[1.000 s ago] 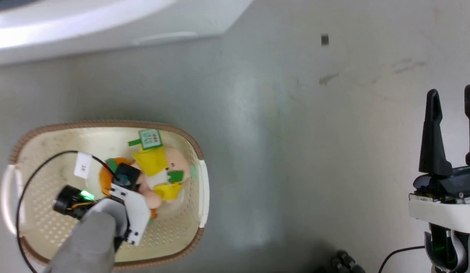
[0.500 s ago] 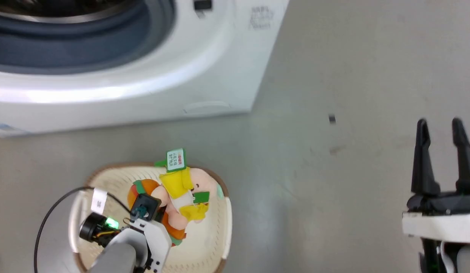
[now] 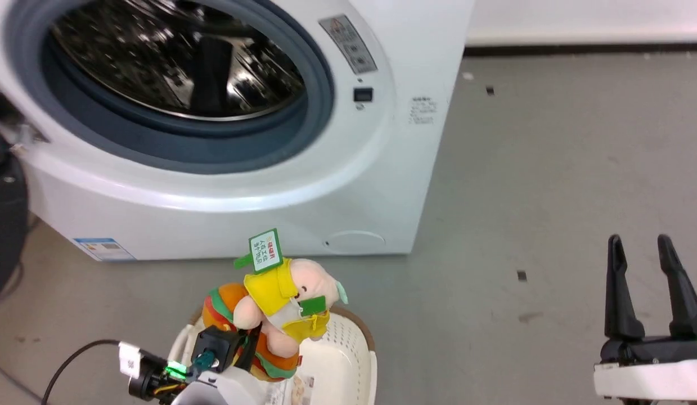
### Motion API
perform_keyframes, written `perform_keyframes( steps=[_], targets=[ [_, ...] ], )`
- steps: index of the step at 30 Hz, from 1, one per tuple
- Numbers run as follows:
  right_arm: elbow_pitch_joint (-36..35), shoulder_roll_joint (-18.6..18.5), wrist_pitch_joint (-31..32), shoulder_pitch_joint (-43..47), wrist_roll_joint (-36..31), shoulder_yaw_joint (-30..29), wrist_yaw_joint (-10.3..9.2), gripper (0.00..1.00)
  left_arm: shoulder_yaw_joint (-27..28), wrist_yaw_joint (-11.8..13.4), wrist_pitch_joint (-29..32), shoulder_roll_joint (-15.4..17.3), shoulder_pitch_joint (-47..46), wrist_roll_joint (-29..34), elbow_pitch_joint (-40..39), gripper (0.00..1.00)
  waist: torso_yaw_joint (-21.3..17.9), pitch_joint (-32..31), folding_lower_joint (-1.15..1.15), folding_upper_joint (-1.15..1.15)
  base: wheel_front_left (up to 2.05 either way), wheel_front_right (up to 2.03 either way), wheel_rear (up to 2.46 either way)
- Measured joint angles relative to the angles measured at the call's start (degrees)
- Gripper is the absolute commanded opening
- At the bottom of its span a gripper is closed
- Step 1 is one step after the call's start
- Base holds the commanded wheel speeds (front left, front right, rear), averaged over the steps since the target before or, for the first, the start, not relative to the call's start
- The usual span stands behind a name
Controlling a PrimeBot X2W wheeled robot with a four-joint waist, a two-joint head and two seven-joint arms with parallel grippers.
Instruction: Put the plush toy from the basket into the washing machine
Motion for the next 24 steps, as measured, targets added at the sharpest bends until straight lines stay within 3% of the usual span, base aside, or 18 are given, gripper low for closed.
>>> perform_keyframes(
  steps=[11, 18, 24],
  targets=[
    [-0.15, 0.00, 0.00, 2.39, -0.01, 0.83, 0.00, 1.00, 4.19, 2.61, 0.00, 1.42, 6.05, -1.20, -18.30, 0.00, 2.91, -5.05, 0.00, 0.00, 0.00, 0.00, 0.00],
    [-0.91, 0.00, 0.00, 2.41, 0.00, 1.51, 0.00, 1.00, 7.71, 3.80, 0.00, 3.60, 5.73, -0.45, -25.65, 0.00, 1.27, -3.08, 0.00, 0.00, 0.00, 0.00, 0.00],
    [-1.90, 0.00, 0.00, 1.22, -0.21, 1.83, 0.00, 1.00, 10.70, 3.78, 0.00, 6.37, -0.40, -0.26, -27.92, 0.00, -0.32, 1.42, 0.01, 0.00, 0.00, 0.00, 0.00]
  ],
)
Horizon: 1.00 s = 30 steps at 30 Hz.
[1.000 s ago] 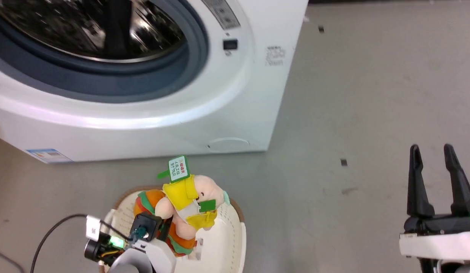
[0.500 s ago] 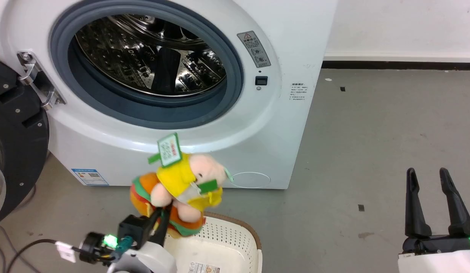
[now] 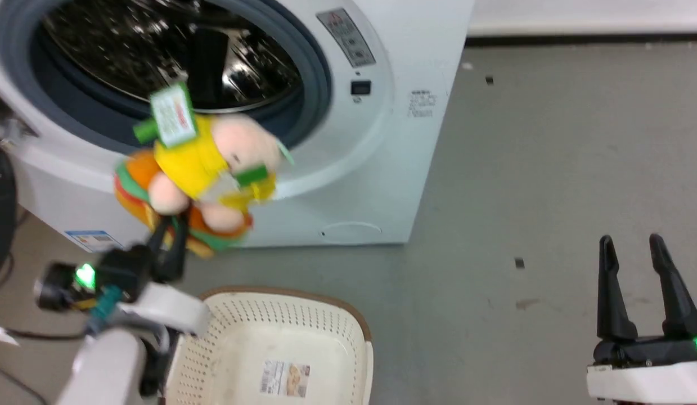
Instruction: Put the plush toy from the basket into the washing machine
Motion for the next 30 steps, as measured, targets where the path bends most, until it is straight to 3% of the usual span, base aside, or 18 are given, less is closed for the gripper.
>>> perform_keyframes(
  steps=[11, 20, 26, 30],
  targets=[
    [-2.05, 0.00, 0.00, -6.04, 0.24, 0.52, 0.00, 1.00, 3.16, -1.34, 5.06, 6.38, -17.76, -0.03, 4.01, 0.00, -4.32, 12.47, 0.01, 0.00, 0.00, 0.00, 0.00],
    [-3.61, 0.00, 0.00, -9.74, 2.47, 0.19, 0.00, 1.00, 5.00, -4.19, 9.11, 12.52, -35.61, 0.09, 10.87, 0.00, -8.39, 22.79, 0.01, 0.00, 0.00, 0.00, 0.00],
    [-3.54, 0.00, 0.00, -10.67, 3.78, 0.91, 0.00, 1.00, 3.74, -6.14, 12.78, 17.35, -48.62, 1.13, 17.49, 0.00, -10.72, 28.51, 0.01, 0.00, 0.00, 0.00, 0.00],
    [-3.53, 0.00, 0.00, -11.57, 4.27, 1.09, 0.00, 1.00, 1.93, -6.72, 14.93, 18.53, -57.14, 1.99, 22.43, 0.00, -11.92, 31.58, 0.02, 0.00, 0.00, 0.00, 0.00]
  ],
)
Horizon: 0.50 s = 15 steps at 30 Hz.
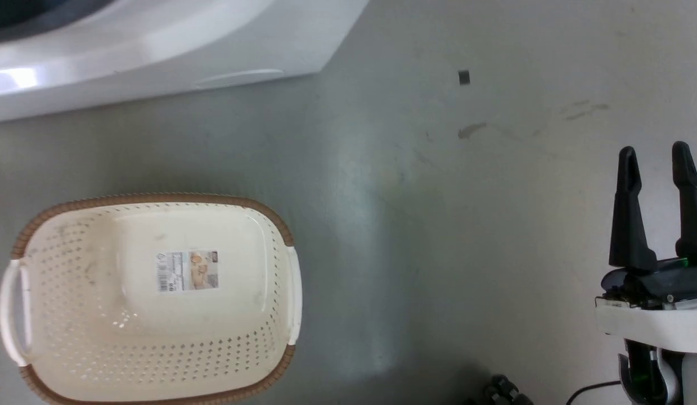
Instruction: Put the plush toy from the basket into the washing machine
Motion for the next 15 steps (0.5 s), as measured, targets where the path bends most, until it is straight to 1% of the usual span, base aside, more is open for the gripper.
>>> perform_keyframes(
  steps=[6, 10, 14, 15],
  targets=[
    [0.02, 0.00, 0.00, -1.02, 0.18, 0.42, 0.00, 1.00, -4.58, -0.88, 2.75, 0.18, -7.16, 1.49, 7.88, 0.00, -1.30, 2.90, 0.00, 0.00, 0.00, 0.00, 0.00],
    [0.02, 0.00, 0.00, -1.44, 0.52, 0.51, 0.00, 1.00, -5.93, -0.99, 4.34, -0.26, -9.20, 0.91, 13.02, 0.00, -1.52, 3.99, -0.01, 0.00, 0.00, 0.00, 0.00],
    [0.19, 0.00, 0.00, -1.81, 0.57, 0.63, 0.00, 1.00, -6.80, -0.99, 3.53, -1.03, -9.83, -0.29, 16.14, 0.00, -1.19, 4.36, -0.01, 0.00, 0.00, 0.00, 0.00],
    [0.30, 0.00, 0.00, -1.85, 0.57, 0.73, 0.00, 1.00, -7.06, -1.00, 2.91, -1.11, -10.00, -0.33, 16.84, 0.47, -1.09, 4.32, -0.01, 0.00, 0.00, 0.00, 0.00]
  ],
)
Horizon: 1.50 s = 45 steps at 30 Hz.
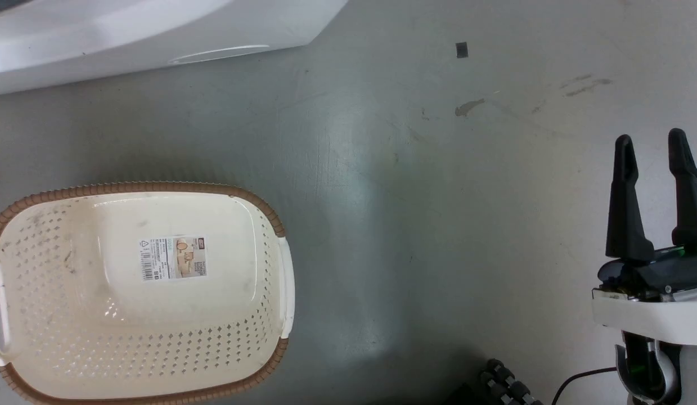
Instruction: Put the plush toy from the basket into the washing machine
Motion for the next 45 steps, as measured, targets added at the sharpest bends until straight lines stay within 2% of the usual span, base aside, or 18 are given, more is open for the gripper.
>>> perform_keyframes(
  steps=[1, 9, 15, 16, 21, 22, 24, 25, 28, 31, 36, 41, 45],
  targets=[
    [0.08, 0.00, 0.00, -0.04, -0.01, 0.04, 0.00, 1.00, -0.23, 0.00, -0.70, -0.05, -0.07, -0.01, 0.57, 1.00, 0.08, -0.13, 0.00, 0.00, 0.00, 0.00, 0.00],
    [0.79, 0.00, 0.00, -0.18, -0.32, -0.98, 0.00, 1.00, -1.97, 0.00, -8.86, -2.41, 1.70, -0.70, 4.61, 1.00, 1.30, -3.69, 0.00, 0.00, 0.00, 0.00, 0.00],
    [1.67, 0.00, 0.00, 0.13, -1.59, -1.68, 0.00, 1.00, -2.41, -0.01, -14.50, -4.98, 7.41, -2.33, 6.61, 1.00, 2.85, -8.23, -0.01, 0.00, 0.00, 0.00, 0.00],
    [2.00, 0.00, 0.00, 0.43, -2.12, -1.96, 0.00, 1.00, -1.96, -0.01, -16.19, -6.34, 10.25, -3.88, 6.72, 1.00, 3.57, -10.48, -0.01, 0.00, 0.00, 0.00, 0.00],
    [2.43, 0.00, 0.00, 2.15, -4.33, -2.18, 0.00, 1.00, -1.58, 0.01, -17.46, -9.27, 16.75, -5.48, 4.58, 1.00, 5.24, -15.40, -0.01, 0.00, 0.00, 0.00, 0.00],
    [2.57, 0.01, 0.00, 2.82, -4.75, -2.38, 0.00, 1.00, -0.99, 0.25, -17.82, -10.63, 20.53, -6.46, 2.27, 1.00, 6.14, -18.06, -0.01, 0.00, 0.00, 0.00, 0.00],
    [2.66, -0.01, 0.00, 3.22, -5.09, -2.44, 0.00, 1.00, -0.63, 0.60, -17.85, -11.25, 22.67, -6.72, 0.26, 1.00, 6.59, -19.41, -0.01, 0.00, 0.00, 0.00, 0.00],
    [2.80, 0.00, 0.00, 4.06, -5.53, -2.56, 0.00, 1.00, 0.10, 1.20, -17.86, -12.62, 26.92, -7.22, -4.21, 1.00, 7.54, -22.12, -0.01, 0.00, 0.00, 0.00, 0.00],
    [3.42, 0.00, 0.00, 5.51, -5.75, -2.38, 0.00, 1.00, 0.59, 2.11, -17.91, -14.91, 33.94, -7.37, -10.57, 1.00, 9.05, -26.06, -0.01, 0.00, 0.00, 0.00, 0.00],
    [4.08, 0.00, 0.00, 7.25, -6.16, -2.16, 0.00, 1.00, 0.96, 2.02, -17.91, -17.06, 40.97, -8.11, -16.50, 1.00, 10.62, -29.84, -0.02, 0.00, 0.00, 0.00, 0.00],
    [4.80, 0.00, 0.00, 9.48, -6.15, -1.75, 0.00, 1.00, 2.52, 2.66, -17.92, -18.60, 52.57, -8.35, -26.22, 1.00, 12.91, -35.64, -0.02, 0.00, 0.00, 0.00, 0.00],
    [5.21, 0.00, 0.00, 12.02, -6.08, -2.70, 0.00, 1.00, 3.65, 4.67, -17.91, -21.31, 63.31, -8.48, -33.05, 1.00, 14.98, -40.40, -0.03, 0.00, 0.00, 0.00, 0.00],
    [5.47, 0.00, 0.00, 13.21, -6.06, -2.30, 0.00, 1.00, 3.55, 5.65, -17.91, -22.71, 68.03, -7.71, -35.59, 1.00, 16.13, -42.65, -0.03, 0.00, 0.00, 0.00, 0.00]
  ],
)
